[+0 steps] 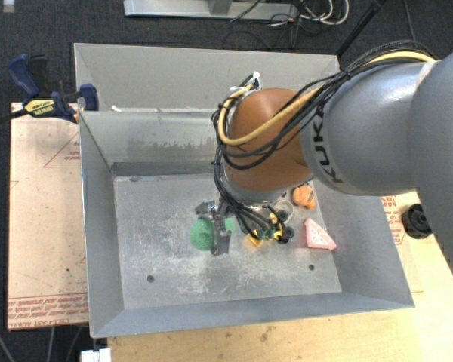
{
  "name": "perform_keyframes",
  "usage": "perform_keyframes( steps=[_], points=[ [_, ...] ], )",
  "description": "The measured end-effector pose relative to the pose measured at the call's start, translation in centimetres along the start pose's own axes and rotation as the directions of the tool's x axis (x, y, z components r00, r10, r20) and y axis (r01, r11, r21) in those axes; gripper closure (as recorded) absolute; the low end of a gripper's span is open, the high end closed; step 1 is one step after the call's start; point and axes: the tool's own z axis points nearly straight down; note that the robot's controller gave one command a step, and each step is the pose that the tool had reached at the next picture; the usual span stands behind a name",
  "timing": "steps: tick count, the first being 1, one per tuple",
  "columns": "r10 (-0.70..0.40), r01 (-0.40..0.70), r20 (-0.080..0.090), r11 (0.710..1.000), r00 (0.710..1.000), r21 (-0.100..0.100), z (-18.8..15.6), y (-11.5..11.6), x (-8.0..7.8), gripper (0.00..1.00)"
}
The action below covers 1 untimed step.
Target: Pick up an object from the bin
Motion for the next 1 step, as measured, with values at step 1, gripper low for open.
perform_keyframes(
  steps=[1],
  points=[
    [-0.062, 0.062, -0.006, 0.998, 0.998, -0.003, -19.01, -1.75, 2.99, 1.00]
  ],
)
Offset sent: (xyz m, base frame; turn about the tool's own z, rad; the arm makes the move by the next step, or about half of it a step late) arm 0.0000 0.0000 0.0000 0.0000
